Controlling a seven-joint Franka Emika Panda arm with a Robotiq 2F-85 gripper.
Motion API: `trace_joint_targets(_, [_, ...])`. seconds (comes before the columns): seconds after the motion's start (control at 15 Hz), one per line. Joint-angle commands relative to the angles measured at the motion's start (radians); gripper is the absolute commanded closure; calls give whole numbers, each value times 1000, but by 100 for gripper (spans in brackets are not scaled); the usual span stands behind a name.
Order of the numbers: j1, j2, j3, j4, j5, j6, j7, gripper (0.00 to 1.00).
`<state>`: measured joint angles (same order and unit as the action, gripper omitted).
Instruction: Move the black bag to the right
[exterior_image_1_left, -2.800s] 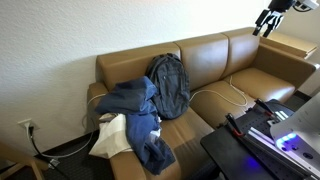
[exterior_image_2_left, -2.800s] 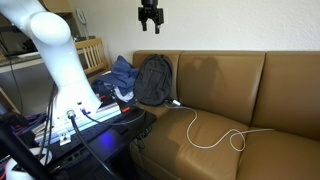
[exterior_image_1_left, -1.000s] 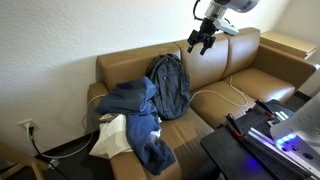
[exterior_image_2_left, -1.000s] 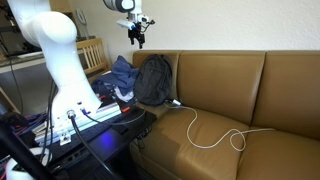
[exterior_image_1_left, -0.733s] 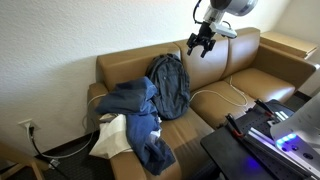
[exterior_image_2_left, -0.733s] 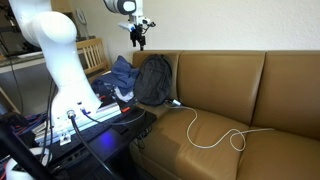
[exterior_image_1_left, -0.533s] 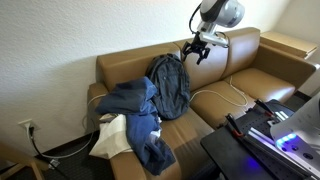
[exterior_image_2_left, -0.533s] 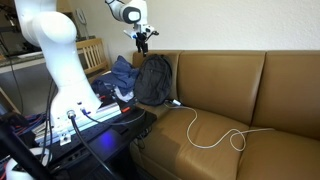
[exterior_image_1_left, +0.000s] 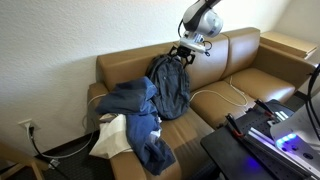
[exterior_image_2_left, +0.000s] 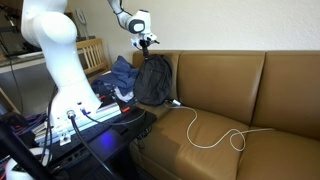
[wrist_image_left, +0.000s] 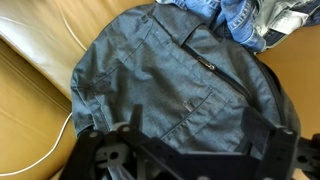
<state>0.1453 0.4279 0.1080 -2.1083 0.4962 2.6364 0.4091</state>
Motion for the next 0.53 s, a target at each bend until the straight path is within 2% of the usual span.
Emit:
trace_joint_targets(0.0, [3,1,-7,3,-42,-49,21,0])
trace_joint_targets(0.07, [-3,10,4,3,-4,-2,33,0])
trace_joint_targets(0.13, [-61,10,37,36,96,-32,20,0])
trace_joint_targets(0.2, [-100,-9,35,40,134,-70,-3,0])
trace_joint_targets(0.47, [-169,-35,-7,43,300,-49,2,0])
